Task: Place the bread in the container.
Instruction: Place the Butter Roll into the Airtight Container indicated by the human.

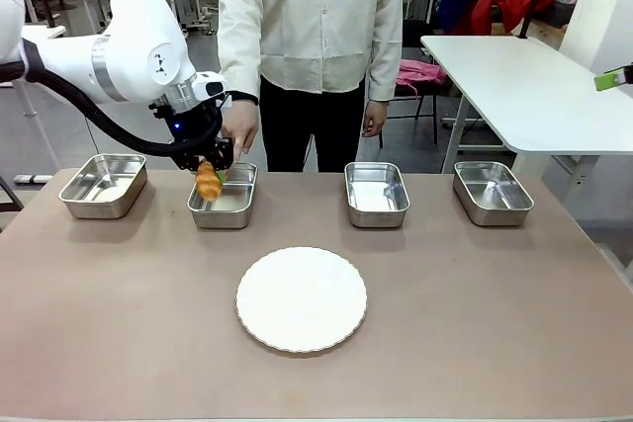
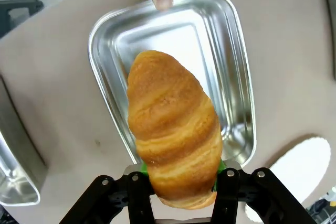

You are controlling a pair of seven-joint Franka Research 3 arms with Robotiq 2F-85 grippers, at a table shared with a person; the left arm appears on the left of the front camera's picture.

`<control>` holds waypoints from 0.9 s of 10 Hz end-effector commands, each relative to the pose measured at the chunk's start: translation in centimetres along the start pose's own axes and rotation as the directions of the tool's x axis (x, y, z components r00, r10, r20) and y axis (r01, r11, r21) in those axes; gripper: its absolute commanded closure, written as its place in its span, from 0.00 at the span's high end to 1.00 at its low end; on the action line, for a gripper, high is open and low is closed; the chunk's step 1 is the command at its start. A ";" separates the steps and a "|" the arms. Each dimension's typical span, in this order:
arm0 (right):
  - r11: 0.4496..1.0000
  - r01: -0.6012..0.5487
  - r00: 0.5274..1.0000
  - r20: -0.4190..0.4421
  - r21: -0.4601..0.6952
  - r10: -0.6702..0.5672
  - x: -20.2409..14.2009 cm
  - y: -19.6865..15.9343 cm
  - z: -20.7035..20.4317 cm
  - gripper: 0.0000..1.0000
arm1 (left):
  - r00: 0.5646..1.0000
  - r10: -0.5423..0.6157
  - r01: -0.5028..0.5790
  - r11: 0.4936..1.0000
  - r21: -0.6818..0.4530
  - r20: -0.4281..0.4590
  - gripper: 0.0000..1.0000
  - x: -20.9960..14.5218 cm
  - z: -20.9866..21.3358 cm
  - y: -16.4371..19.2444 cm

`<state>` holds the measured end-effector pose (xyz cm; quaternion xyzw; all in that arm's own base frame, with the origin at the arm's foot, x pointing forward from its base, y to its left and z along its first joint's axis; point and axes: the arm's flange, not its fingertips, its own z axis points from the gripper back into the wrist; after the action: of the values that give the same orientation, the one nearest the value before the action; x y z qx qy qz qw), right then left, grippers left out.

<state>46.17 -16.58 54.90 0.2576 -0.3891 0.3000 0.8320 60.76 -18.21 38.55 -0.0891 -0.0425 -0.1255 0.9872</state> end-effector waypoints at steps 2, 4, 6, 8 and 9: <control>1.000 -0.002 1.000 0.013 0.002 0.002 0.3 0.1 0.0 1.00 | 1.000 0.006 -0.006 1.000 0.001 0.024 0.41 1.7 -0.1 0.3; 1.000 -0.002 1.000 0.013 0.002 0.002 0.3 0.1 0.0 1.00 | 1.000 0.015 -0.015 1.000 -0.010 0.015 0.98 1.8 -0.1 -0.2; 1.000 -0.002 1.000 0.013 0.002 0.002 0.3 0.1 0.0 1.00 | 1.000 0.013 -0.012 1.000 -0.028 0.016 1.00 1.8 0.0 -0.6; 1.000 -0.002 1.000 0.013 0.002 0.002 0.3 0.1 0.0 1.00 | 1.000 0.000 0.000 1.000 -0.023 -0.011 1.00 1.7 -0.1 -1.5; 1.000 -0.002 1.000 0.013 0.002 0.002 0.3 0.1 0.0 1.00 | 1.000 0.001 -0.002 1.000 -0.013 -0.019 1.00 1.6 0.0 -1.8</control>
<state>46.18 -16.57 54.90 0.2576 -0.3891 0.3000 0.8320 61.77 -20.09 38.43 -0.0973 -0.0405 -0.1321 0.9856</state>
